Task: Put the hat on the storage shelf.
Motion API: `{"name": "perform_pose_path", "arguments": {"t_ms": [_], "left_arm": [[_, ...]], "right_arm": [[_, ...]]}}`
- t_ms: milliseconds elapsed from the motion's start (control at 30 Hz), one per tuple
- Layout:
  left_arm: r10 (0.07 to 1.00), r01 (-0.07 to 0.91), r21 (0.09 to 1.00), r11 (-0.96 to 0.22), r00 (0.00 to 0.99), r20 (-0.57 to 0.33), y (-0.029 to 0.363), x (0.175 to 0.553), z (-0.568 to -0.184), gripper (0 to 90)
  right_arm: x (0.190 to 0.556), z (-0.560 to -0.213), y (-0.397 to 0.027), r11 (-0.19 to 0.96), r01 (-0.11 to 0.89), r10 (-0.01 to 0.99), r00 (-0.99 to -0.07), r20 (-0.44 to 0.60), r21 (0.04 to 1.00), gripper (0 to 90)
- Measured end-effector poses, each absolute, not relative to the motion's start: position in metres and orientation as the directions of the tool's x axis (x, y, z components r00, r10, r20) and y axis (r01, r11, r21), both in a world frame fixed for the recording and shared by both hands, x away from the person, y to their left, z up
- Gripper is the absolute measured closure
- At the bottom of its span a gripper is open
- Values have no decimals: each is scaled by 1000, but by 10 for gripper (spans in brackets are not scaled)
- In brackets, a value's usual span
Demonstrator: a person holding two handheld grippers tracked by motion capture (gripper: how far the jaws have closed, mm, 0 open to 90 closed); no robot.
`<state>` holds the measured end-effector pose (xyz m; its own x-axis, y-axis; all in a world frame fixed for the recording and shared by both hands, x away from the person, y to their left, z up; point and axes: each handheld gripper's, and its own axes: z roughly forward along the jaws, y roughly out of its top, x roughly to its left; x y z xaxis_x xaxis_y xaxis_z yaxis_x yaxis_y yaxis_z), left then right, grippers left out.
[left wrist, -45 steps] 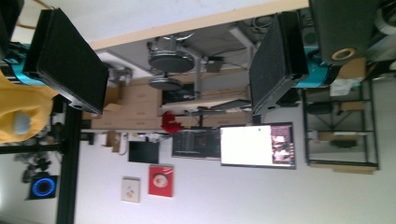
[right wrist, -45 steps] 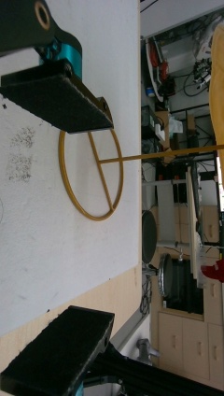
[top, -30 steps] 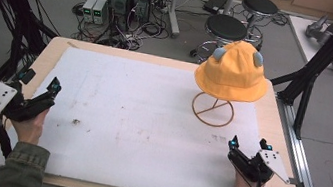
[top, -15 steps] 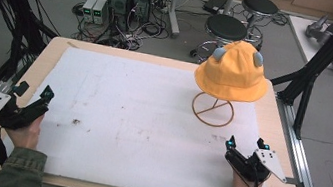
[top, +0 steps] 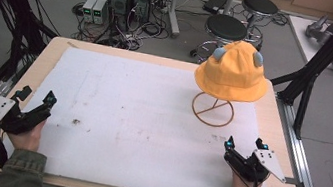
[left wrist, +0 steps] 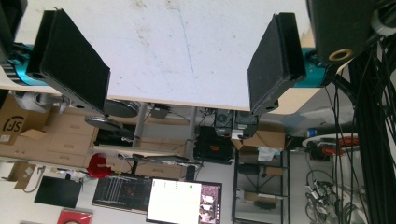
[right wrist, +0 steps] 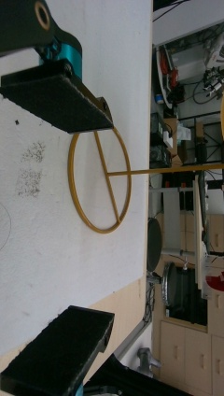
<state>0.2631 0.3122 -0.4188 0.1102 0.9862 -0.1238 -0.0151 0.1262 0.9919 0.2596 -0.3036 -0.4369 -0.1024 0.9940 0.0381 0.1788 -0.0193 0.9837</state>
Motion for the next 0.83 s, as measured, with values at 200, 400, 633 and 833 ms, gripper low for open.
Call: {"name": "perform_pose_path", "arguments": {"t_ms": [200, 400, 633, 833], "left_arm": [[985, -6, 991, 131, 111, -129, 315, 262, -420, 231], [986, -1, 992, 125, 111, -124, 314, 264, -422, 227], [985, 14, 992, 126, 118, -127, 314, 267, -423, 226], [984, 17, 991, 131, 123, -132, 315, 268, -424, 227]], "right_arm": [[262, -438, -304, -13, 182, 994, -109, 33, 983, 65], [262, -438, -304, -14, 181, 994, -107, 34, 983, 65], [263, -438, -305, -8, 189, 994, -106, 28, 982, 65], [264, -439, -306, -4, 195, 994, -106, 25, 981, 64]]}}
